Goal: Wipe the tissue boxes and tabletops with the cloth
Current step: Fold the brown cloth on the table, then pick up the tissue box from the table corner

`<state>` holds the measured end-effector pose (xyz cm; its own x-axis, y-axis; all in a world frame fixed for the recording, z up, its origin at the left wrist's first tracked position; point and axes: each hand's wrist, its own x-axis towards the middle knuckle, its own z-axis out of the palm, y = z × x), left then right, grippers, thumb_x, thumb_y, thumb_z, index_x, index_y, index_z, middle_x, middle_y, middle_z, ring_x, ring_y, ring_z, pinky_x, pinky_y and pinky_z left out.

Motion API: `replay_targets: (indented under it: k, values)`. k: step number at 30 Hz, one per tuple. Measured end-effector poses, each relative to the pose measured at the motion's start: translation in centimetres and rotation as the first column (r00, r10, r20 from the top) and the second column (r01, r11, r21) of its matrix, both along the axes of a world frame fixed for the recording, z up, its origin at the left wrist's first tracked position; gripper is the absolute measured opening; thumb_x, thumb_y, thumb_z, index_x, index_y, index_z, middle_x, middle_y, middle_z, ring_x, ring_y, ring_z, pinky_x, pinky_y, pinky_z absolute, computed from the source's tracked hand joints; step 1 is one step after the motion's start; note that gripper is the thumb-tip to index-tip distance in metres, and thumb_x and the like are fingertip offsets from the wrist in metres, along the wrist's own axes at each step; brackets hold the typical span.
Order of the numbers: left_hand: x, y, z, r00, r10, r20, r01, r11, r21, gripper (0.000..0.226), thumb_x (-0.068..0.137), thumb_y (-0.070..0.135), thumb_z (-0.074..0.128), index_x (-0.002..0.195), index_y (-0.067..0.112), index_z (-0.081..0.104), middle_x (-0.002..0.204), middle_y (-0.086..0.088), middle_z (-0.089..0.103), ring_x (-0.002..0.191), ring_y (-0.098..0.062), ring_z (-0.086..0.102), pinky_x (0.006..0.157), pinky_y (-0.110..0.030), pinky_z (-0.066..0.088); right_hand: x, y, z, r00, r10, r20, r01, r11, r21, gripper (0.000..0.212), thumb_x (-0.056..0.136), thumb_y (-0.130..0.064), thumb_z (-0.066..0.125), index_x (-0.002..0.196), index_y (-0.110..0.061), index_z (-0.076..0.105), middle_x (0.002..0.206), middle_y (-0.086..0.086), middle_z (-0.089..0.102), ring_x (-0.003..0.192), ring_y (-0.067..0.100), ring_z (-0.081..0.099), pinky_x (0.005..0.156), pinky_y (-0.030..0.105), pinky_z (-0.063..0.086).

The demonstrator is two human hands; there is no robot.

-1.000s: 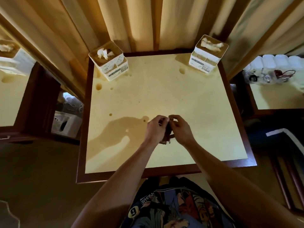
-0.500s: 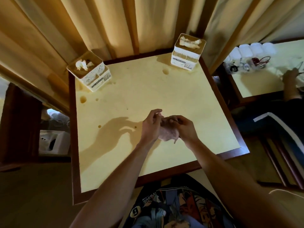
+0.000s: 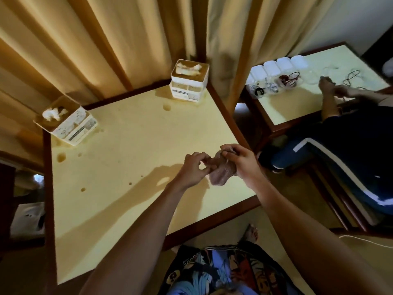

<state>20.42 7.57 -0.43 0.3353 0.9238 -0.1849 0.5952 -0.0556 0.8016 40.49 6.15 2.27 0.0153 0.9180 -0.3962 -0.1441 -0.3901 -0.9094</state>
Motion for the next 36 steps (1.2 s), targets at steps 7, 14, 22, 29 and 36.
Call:
replay_targets:
  k: [7,14,22,29,36]
  values:
    - [10.8,-0.6,-0.4,0.996,0.045,-0.076,-0.050,0.997,-0.065,0.016,0.095,0.040,0.072,0.089,0.029,0.061,0.098,0.003,0.065,0.103,-0.023,0.059,0.088,-0.040,0.046,12.9,0.1,-0.7,0.998,0.026,0.060,-0.025,1.000,-0.007,0.015,0.099,-0.010,0.068,0.110,-0.015,0.076,0.105,0.005,0.075,0.106,0.026,0.072,0.088,0.038,0.060]
    - [15.3,0.8,3.3,0.943,0.295,0.155,-0.272,0.950,-0.152,0.023,0.102,0.035,0.064,0.089,0.025,0.047,0.071,0.011,0.048,0.067,-0.008,0.045,0.065,-0.027,0.037,16.8,4.5,0.3,0.990,0.124,0.066,-0.122,0.992,-0.043,0.018,0.100,-0.009,0.066,0.116,-0.015,0.073,0.116,0.007,0.071,0.109,0.026,0.068,0.083,0.041,0.063]
    - [14.7,6.9,4.5,0.808,0.518,0.281,-0.506,0.854,-0.121,0.028,0.100,0.055,0.055,0.103,0.029,0.045,0.092,0.003,0.060,0.083,-0.015,0.059,0.070,-0.048,0.056,14.8,12.3,1.9,0.980,0.190,0.059,-0.187,0.981,-0.043,0.012,0.092,-0.013,0.076,0.102,-0.018,0.078,0.109,0.006,0.077,0.107,0.029,0.072,0.100,0.050,0.056]
    - [16.4,14.7,8.5,0.786,0.472,0.398,-0.497,0.866,-0.045,0.020,0.110,0.041,0.045,0.124,0.028,0.043,0.110,0.001,0.061,0.100,-0.010,0.065,0.076,-0.029,0.056,15.2,18.8,4.0,0.819,0.018,-0.574,-0.217,0.935,-0.280,0.066,0.101,-0.055,0.056,0.145,-0.006,0.058,0.124,0.015,0.074,0.115,0.031,0.072,0.101,0.043,0.057]
    - [16.9,21.0,9.4,0.823,0.381,0.421,-0.380,0.921,-0.091,0.024,0.108,0.032,0.051,0.132,0.028,0.047,0.121,0.002,0.068,0.108,-0.006,0.065,0.083,-0.020,0.049,13.0,22.4,2.8,0.725,-0.079,-0.684,-0.261,0.888,-0.378,0.081,0.096,-0.070,0.055,0.157,-0.018,0.045,0.161,0.017,0.044,0.144,0.032,0.050,0.112,0.054,0.049]
